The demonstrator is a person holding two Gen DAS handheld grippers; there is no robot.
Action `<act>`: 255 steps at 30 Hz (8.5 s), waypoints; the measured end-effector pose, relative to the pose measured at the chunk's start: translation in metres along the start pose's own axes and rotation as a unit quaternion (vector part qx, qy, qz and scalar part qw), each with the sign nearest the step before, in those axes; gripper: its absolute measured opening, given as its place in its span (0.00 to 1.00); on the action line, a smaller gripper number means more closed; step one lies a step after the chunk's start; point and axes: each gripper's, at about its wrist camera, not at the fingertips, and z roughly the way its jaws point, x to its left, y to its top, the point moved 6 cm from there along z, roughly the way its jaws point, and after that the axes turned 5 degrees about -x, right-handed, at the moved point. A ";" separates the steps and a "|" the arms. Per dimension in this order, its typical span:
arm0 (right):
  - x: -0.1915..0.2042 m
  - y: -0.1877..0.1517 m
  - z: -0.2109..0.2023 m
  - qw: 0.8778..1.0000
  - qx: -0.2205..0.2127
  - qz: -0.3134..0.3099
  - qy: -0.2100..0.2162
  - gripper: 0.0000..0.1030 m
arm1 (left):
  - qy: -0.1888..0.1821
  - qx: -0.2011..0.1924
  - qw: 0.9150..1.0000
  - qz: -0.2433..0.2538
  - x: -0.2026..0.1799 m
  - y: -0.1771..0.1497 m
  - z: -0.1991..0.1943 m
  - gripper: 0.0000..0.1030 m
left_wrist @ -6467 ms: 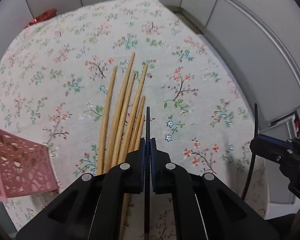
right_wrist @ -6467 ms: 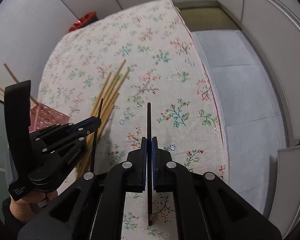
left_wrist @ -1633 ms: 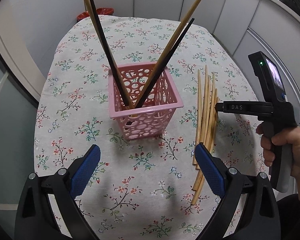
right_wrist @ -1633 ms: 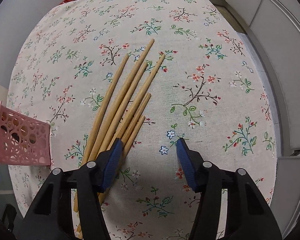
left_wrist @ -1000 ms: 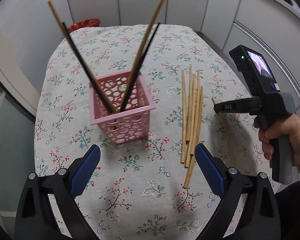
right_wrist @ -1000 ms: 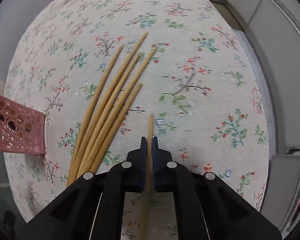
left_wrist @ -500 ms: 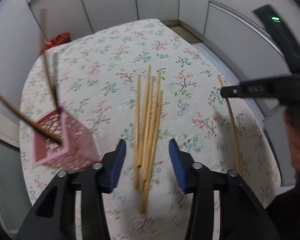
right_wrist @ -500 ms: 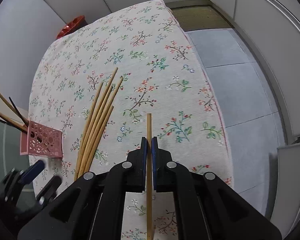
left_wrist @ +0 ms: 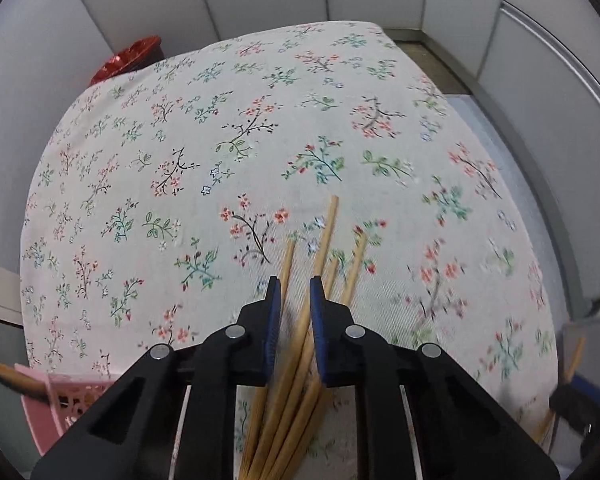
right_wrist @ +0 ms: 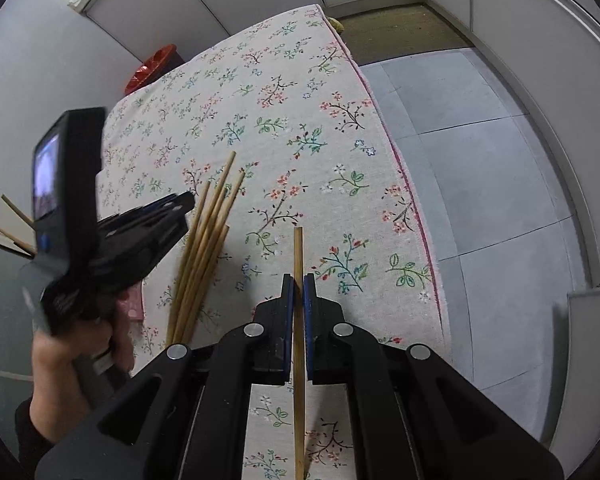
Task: Organize utensils
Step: 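Grasp a wooden chopstick from the bundle with the left tool, then carry the held chopsticks upright over the pink basket with both tools, then open both tools to drop the chopsticks into the pink basket, then grasp a wooden chopstick from the bundle with the right tool, then grasp a wooden chopstick from the bundle with the left tool, then carry the held chopsticks upright over the pink basket with both tools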
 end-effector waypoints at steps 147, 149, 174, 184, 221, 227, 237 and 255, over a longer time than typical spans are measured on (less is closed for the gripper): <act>0.073 -0.027 0.069 0.997 0.044 -0.037 -0.060 0.45 | -0.052 -0.113 0.990 -0.070 0.147 -0.138 -0.150 0.91; 0.075 -0.027 0.077 0.996 0.050 -0.035 -0.062 0.39 | -0.049 -0.112 0.991 -0.062 0.147 -0.139 -0.148 0.91; 0.060 -0.028 0.058 0.996 0.028 -0.047 -0.068 0.05 | -0.077 -0.100 0.991 0.045 0.095 -0.152 -0.165 0.75; 0.008 -0.022 -0.004 1.000 -0.012 -0.004 -0.020 0.05 | -0.094 -0.066 0.987 0.115 0.010 -0.129 -0.135 0.39; 0.001 -0.023 -0.027 0.999 -0.026 0.028 0.020 0.05 | -0.058 -0.046 0.996 0.046 -0.011 -0.071 -0.062 0.06; 0.020 -0.025 -0.045 0.998 -0.057 -0.001 0.013 0.05 | -0.075 -0.107 0.990 0.056 0.009 -0.083 -0.125 0.06; 0.070 -0.027 -0.083 0.989 -0.122 -0.083 0.010 0.05 | -0.112 -0.197 0.974 -0.015 0.063 -0.111 -0.201 0.06; 0.150 -0.025 -0.137 0.966 -0.208 -0.137 0.063 0.05 | -0.101 -0.336 0.929 -0.119 0.168 -0.105 -0.297 0.06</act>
